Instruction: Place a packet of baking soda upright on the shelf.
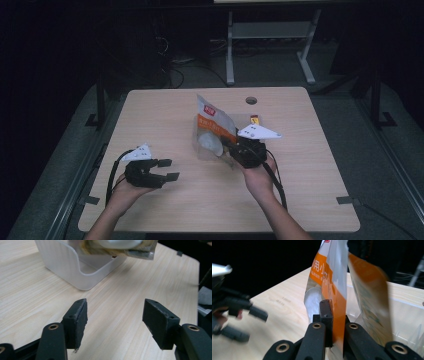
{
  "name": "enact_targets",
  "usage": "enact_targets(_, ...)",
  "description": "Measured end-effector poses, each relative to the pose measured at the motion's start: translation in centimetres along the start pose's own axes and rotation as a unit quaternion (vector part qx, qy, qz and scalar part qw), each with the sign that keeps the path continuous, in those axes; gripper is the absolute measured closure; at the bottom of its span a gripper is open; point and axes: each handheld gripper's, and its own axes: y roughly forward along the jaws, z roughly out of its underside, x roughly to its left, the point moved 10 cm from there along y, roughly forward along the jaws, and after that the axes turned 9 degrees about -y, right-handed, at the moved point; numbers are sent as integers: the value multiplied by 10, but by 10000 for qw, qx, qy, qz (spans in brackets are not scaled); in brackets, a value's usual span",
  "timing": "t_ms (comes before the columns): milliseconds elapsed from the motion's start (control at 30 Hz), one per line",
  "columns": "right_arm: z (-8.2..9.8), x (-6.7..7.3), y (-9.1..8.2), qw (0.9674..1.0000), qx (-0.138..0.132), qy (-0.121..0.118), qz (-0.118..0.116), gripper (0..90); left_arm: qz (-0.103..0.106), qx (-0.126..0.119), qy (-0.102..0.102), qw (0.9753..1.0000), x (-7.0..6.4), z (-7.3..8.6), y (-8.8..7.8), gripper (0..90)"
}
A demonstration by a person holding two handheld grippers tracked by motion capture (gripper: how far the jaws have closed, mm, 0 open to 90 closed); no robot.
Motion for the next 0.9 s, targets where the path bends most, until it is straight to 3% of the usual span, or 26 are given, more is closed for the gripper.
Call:
enact_targets(133,-4,0,17,9990,-36,89,447,900,38,67,83,9999,-3,0,6,353)
enact_targets(300,-11,0,37,9962,-144,190,838,900,138,120,205,9996,-4,1,12,353)
enact_targets(500,-22,-3,55,9906,-313,198,1317,900,200,146,374,9990,-8,1,19,352)
enact_targets(667,-23,-8,66,9876,-395,272,1498,900,229,184,508,9983,-12,1,23,353)
enact_targets(900,-10,-9,79,9865,-409,275,1563,900,217,225,546,9980,-15,3,25,353)
